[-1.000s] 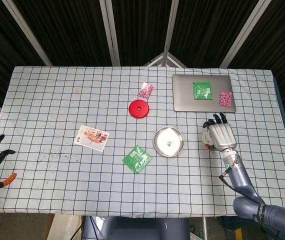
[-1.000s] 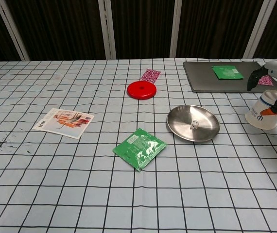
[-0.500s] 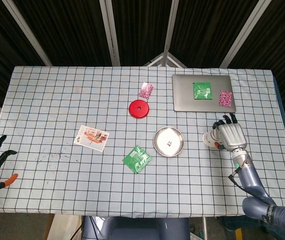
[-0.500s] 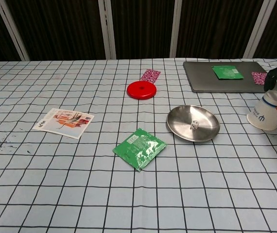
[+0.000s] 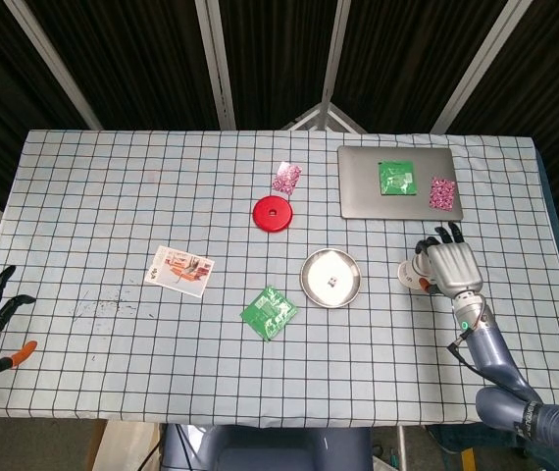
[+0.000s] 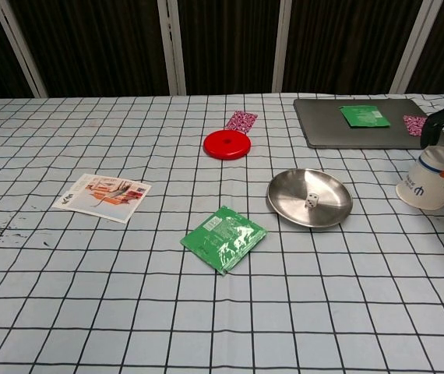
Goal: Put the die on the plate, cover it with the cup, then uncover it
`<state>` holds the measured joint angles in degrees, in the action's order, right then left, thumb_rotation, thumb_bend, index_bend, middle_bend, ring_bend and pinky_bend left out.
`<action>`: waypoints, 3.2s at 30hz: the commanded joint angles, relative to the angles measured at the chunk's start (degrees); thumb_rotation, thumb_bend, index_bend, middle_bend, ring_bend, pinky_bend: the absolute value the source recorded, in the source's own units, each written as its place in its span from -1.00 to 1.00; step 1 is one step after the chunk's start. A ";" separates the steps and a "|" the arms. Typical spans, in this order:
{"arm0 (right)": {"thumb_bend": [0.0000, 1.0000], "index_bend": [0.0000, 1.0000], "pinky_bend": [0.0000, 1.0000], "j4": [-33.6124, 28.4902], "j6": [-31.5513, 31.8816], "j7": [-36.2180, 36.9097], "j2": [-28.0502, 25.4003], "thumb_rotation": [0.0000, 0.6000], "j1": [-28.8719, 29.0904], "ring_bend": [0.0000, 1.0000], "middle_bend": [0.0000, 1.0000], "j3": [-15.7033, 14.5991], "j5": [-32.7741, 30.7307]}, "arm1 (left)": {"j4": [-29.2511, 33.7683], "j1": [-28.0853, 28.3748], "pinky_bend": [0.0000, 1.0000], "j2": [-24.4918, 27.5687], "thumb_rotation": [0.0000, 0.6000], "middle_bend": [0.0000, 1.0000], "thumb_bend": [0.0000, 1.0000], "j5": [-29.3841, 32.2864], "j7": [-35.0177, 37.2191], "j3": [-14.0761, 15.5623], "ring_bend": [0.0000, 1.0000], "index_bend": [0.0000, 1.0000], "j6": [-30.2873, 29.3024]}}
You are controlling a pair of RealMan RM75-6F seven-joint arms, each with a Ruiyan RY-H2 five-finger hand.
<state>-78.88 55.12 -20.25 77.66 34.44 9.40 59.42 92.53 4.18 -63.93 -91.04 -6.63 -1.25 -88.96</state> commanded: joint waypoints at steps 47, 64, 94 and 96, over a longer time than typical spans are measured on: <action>-0.39 -0.20 -1.00 2.78 -0.97 0.66 0.46 1.00 -0.23 -0.73 -0.30 -0.43 -0.80 | 0.12 0.28 -0.74 -0.40 1.00 -1.00 -0.48 0.43 -1.29 0.06 -1.00 -0.34 0.77; -0.37 -0.20 -1.00 2.34 -0.99 1.37 -0.44 1.00 -0.81 -0.66 -0.24 -0.84 -0.16 | 0.25 0.33 -0.74 -0.45 1.00 -1.00 -0.48 0.17 -1.55 0.26 -1.00 -0.32 0.85; -0.19 -0.14 -1.00 -11.92 0.26 -6.51 -3.38 1.00 3.29 -0.49 -0.02 1.58 0.27 | 0.21 0.25 -0.74 0.36 1.00 -1.00 -0.48 -0.09 0.48 0.42 -1.00 -0.32 0.64; -0.19 -0.14 -1.00 -13.43 -0.35 -8.71 -2.50 1.00 4.76 -0.49 -0.02 2.07 -1.50 | 0.12 0.26 -0.74 0.53 1.00 -1.00 -0.48 -0.13 1.02 0.43 -1.00 -0.32 0.62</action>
<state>-90.47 55.59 -26.81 74.54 37.52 10.80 59.70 92.70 4.43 -63.49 -91.14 -5.79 -0.83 -88.32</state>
